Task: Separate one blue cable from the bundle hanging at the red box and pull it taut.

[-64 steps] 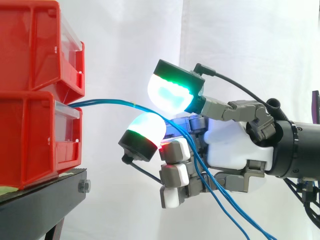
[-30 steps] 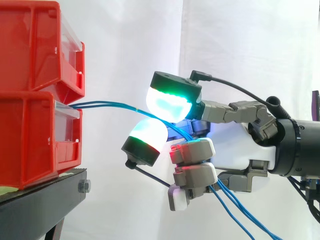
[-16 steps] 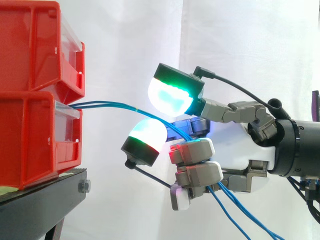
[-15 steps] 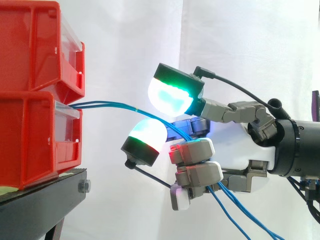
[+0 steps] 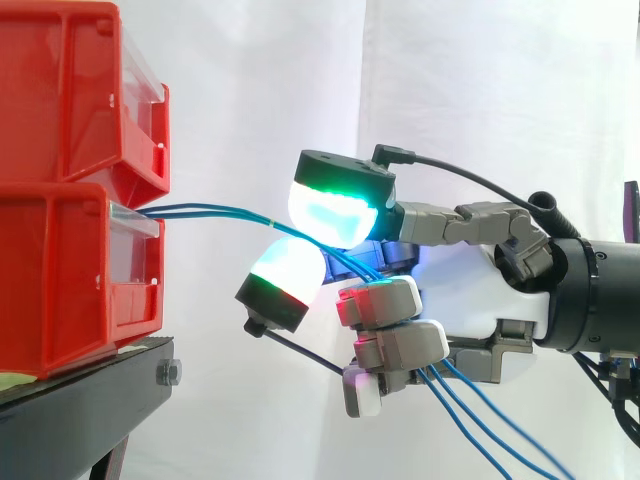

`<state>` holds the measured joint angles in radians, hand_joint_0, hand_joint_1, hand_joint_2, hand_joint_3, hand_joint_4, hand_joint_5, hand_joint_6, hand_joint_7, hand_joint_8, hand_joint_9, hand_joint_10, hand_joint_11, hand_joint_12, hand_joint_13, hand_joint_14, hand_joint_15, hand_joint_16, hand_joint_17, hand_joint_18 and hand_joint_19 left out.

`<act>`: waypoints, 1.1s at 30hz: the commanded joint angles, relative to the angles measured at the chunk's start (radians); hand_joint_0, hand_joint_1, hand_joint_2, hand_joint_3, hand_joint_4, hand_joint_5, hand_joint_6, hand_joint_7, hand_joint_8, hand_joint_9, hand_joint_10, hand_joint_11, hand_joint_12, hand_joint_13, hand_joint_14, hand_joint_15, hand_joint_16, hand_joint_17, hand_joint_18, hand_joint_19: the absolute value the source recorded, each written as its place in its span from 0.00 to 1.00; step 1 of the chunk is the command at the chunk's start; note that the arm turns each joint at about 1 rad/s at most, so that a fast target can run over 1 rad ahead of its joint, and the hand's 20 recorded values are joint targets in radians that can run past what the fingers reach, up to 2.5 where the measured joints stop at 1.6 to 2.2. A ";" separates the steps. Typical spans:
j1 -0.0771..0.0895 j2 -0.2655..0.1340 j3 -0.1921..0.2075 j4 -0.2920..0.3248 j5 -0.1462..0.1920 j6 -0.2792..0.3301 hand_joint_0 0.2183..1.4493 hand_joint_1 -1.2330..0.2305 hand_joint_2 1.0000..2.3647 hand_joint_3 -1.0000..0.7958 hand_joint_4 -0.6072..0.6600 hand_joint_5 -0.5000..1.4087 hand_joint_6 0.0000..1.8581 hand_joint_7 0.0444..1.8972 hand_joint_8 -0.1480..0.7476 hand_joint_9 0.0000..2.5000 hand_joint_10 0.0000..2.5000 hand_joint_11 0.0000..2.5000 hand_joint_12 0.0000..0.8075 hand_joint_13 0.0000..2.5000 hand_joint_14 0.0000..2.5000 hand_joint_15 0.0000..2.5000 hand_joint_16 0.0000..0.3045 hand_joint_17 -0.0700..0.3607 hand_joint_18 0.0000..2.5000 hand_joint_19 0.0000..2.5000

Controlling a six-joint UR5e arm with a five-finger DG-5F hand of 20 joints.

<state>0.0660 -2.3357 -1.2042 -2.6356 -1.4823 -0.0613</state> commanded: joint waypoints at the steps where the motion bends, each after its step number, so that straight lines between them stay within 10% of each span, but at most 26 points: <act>1: 0.000 -0.001 0.000 0.002 0.000 0.000 0.34 0.47 0.01 0.38 0.64 0.21 0.27 0.69 0.57 0.51 0.01 0.44 0.45 0.53 0.01 0.46 0.14 0.38 0.39 0.25; 8: 0.002 -0.001 0.000 0.002 0.002 0.000 0.35 0.54 0.01 0.35 0.65 0.22 0.27 0.70 0.58 0.52 0.01 0.44 0.45 0.53 0.01 0.46 0.14 0.38 0.39 0.25; 18: 0.002 -0.001 0.000 0.002 0.011 -0.003 0.43 0.36 0.02 0.48 0.65 0.21 0.27 0.72 0.57 0.51 0.01 0.45 0.45 0.53 0.01 0.44 0.13 0.36 0.38 0.25; 33: 0.003 0.001 0.000 0.000 0.011 -0.005 0.46 0.25 0.00 0.28 0.65 0.16 0.41 0.56 0.57 0.46 0.01 0.46 0.47 0.50 0.01 0.43 0.12 0.35 0.37 0.23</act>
<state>0.0687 -2.3358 -1.2042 -2.6341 -1.4711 -0.0646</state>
